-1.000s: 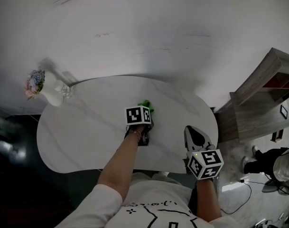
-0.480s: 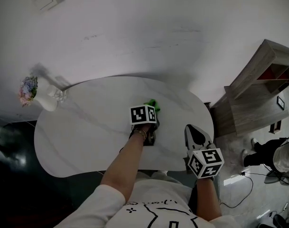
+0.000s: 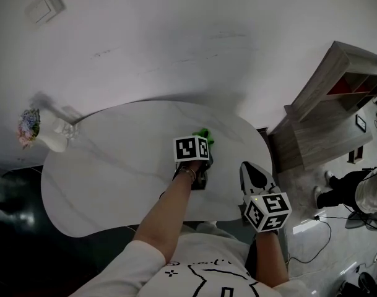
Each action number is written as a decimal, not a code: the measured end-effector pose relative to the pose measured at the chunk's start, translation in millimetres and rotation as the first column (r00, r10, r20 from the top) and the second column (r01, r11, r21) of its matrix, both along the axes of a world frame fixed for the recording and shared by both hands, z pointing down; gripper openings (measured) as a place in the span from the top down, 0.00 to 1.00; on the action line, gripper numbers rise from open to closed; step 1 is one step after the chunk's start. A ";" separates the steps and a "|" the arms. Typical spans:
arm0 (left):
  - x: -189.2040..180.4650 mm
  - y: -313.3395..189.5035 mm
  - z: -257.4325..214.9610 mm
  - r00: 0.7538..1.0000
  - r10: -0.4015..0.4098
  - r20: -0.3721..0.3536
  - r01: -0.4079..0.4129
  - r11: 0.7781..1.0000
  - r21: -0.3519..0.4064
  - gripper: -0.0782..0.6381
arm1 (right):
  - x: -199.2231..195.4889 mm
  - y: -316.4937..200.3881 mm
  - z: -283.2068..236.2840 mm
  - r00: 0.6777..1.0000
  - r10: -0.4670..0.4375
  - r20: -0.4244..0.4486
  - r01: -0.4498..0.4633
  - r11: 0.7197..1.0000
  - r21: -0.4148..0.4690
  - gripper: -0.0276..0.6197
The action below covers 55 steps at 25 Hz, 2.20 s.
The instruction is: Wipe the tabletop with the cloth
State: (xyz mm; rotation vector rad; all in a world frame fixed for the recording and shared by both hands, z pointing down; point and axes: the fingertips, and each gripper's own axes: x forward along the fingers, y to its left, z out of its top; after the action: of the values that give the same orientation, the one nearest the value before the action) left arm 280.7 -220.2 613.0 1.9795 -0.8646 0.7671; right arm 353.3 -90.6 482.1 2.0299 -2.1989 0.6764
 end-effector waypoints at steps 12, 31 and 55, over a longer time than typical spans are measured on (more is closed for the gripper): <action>33.9 11.6 1.1 0.998 0.069 -0.001 -0.069 0.998 -0.008 0.82 | 21.2 13.2 4.3 0.998 0.062 0.005 -0.062 0.998 -0.010 0.96; 107.5 36.4 2.0 0.978 0.208 -0.021 -0.208 0.978 -0.008 0.82 | 67.2 57.1 18.8 0.976 0.217 0.003 -0.217 0.975 -0.051 0.96; 199.1 83.0 2.2 0.924 0.367 -0.104 -0.374 0.926 -0.050 0.82 | 106.7 100.8 29.7 0.931 0.364 -0.014 -0.364 0.926 -0.097 0.96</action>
State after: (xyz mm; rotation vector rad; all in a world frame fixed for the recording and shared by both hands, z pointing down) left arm 479.8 -137.2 615.3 2.1263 -0.4035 0.8954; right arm 460.0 10.2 511.7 2.4085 -1.7598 0.8023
